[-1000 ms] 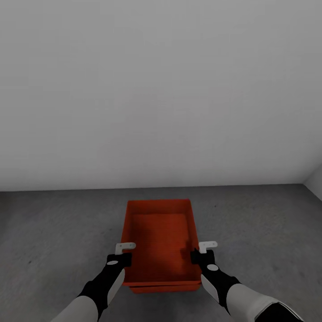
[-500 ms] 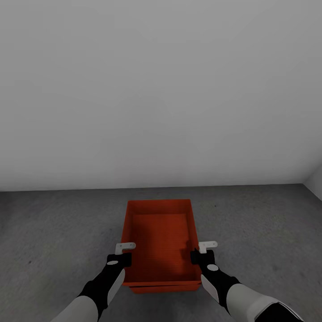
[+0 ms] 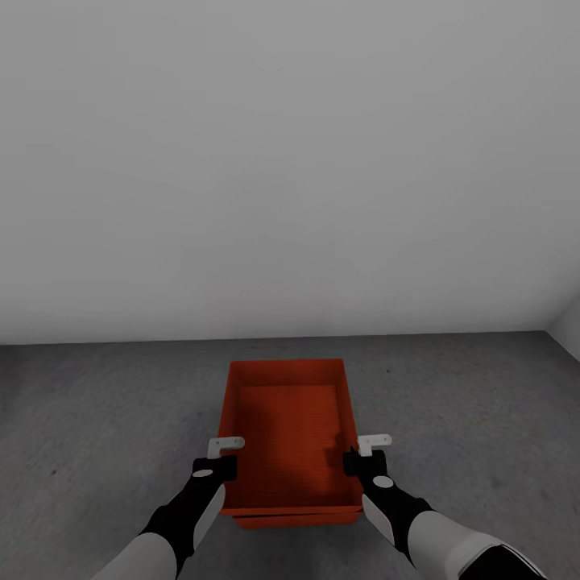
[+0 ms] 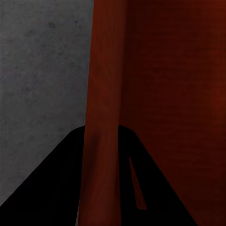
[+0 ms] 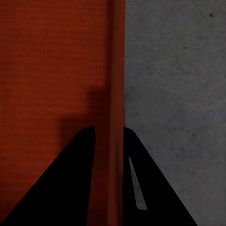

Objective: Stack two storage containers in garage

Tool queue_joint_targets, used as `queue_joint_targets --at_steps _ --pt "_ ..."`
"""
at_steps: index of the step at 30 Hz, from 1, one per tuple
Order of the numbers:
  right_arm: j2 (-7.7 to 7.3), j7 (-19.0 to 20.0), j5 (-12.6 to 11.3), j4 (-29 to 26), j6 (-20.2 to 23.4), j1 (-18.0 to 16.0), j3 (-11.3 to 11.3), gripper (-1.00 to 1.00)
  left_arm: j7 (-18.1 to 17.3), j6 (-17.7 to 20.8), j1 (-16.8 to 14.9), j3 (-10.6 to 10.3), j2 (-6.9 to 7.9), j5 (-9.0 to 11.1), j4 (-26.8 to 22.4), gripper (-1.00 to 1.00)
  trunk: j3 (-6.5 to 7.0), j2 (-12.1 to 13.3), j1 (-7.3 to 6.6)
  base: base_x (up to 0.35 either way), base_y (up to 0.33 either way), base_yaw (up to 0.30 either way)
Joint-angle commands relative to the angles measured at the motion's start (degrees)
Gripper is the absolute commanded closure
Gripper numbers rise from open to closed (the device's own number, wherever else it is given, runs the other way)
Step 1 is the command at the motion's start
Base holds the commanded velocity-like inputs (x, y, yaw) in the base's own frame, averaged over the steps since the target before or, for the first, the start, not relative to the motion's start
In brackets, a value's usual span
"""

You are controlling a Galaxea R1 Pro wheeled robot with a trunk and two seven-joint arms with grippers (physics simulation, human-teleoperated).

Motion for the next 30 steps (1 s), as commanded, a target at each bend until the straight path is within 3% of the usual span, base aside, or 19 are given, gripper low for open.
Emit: queue_joint_targets --at_steps 1,8,9,30 --pt "0.03 0.04 0.14 -0.2 -0.15 -0.01 -2.92 1.0 2.71 -3.7 0.1 2.67 0.6 -0.94 1.56 1.0 -0.05 0.0 0.02 0.0 0.0 0.0" --pt "0.03 0.06 0.13 -0.2 -0.3 -0.01 -2.98 1.0 2.63 -3.7 0.15 2.62 0.6 -0.95 1.85 1.0 -0.05 0.0 0.02 0.0 0.0 0.0" --pt "0.03 0.06 0.14 -0.2 -0.32 -0.01 -2.99 -1.0 2.62 -3.7 0.15 2.61 0.6 -0.93 1.91 -1.0 -0.05 0.0 0.02 0.0 0.0 0.0" --pt "0.03 0.06 0.12 -0.2 -0.4 -0.01 -2.99 -1.0 2.26 -3.7 0.14 2.58 0.51 -0.96 2.46 -1.0 -0.05 0.0 0.02 0.0 0.0 0.0"
